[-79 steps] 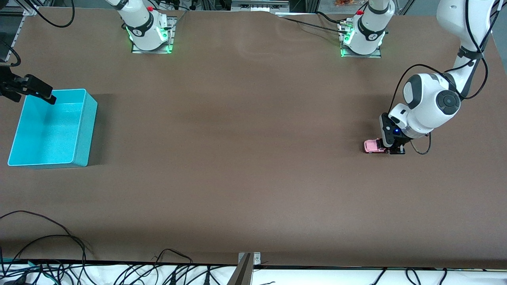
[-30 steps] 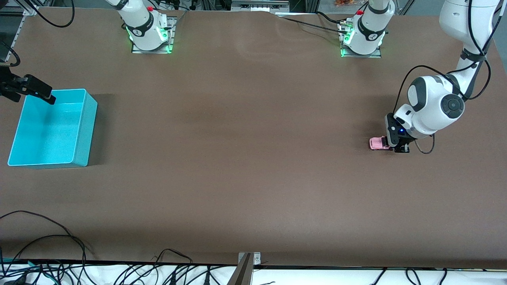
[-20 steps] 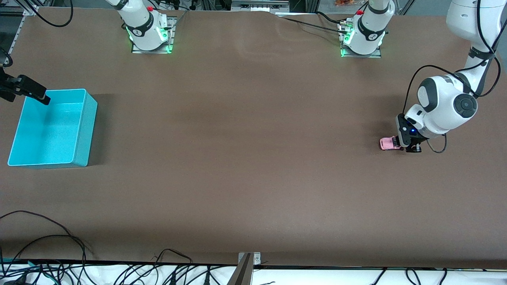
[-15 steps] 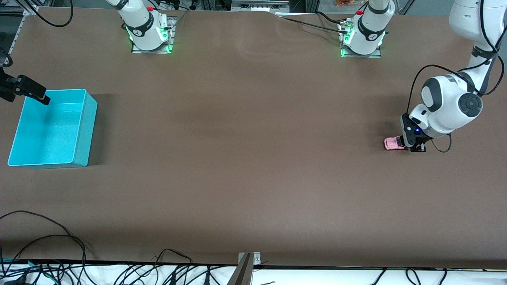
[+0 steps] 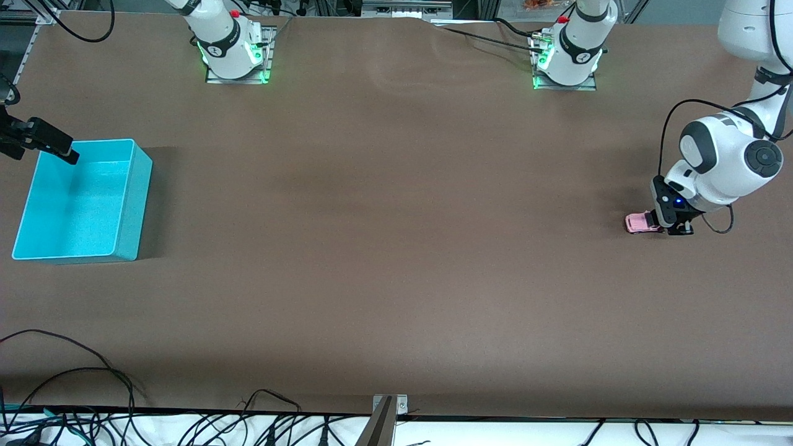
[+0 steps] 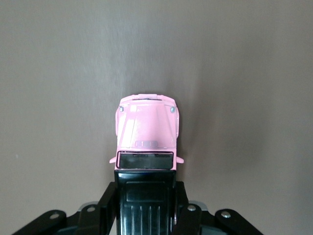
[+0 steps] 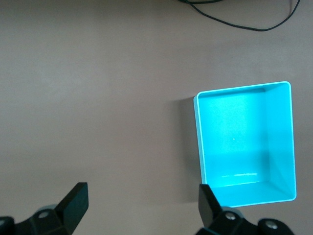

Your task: Wind and store pink jeep toy

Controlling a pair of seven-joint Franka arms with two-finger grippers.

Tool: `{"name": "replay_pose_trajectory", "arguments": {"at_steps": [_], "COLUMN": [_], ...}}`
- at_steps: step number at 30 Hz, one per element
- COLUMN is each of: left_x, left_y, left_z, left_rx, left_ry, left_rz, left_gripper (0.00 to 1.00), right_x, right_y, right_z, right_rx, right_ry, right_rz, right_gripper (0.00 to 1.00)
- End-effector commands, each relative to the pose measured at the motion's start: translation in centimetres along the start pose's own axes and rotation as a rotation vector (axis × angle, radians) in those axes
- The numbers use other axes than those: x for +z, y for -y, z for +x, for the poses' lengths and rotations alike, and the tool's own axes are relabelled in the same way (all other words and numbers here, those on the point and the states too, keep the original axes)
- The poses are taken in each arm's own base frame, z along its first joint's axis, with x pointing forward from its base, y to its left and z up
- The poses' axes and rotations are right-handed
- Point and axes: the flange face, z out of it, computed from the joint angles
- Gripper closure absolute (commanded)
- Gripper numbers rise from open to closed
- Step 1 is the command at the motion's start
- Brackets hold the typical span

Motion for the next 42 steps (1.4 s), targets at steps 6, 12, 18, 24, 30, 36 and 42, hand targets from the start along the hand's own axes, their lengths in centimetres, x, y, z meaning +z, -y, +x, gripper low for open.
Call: {"name": "replay_pose_trajectory", "arguments": {"at_steps": [6,12,18,24,30,36,42], "left_x": [4.4,4.3,4.2,3.8,3.0,2.3,1.9], "left_y": [-1.8,-1.4,-1.4,-0.8,0.0,0.4,0.4], "left_z": [-5.2,-6.0,-6.0,-6.2,-6.1,-5.7,-5.6], "left_rx": [0.065,0.103,0.1,0.081,0.064,0.062,0.064], "left_ry": [0.037,0.044,0.043,0.044,0.04,0.031,0.022], "left_rz": [-0.042,-0.035,-0.033,-0.018,0.002,0.013,-0.002], "left_gripper": [1.0,1.0,1.0,1.0,0.0,0.0,0.0], "right_x": [-0.5,-0.5,-0.6,-0.5,-0.6,-0.6,-0.5], "right_y": [0.0,-0.1,-0.1,-0.1,-0.2,-0.2,-0.2], "right_z": [0.4,0.4,0.4,0.4,0.4,0.4,0.4], "right_rx": [-0.001,0.001,0.001,0.001,0.002,0.002,0.002], "right_ry": [-0.009,-0.011,-0.012,-0.011,-0.012,-0.012,-0.011], "right_rz": [0.011,0.011,0.011,0.011,0.011,0.011,0.011], "right_gripper": [0.0,0.0,0.0,0.0,0.0,0.0,0.0]}}
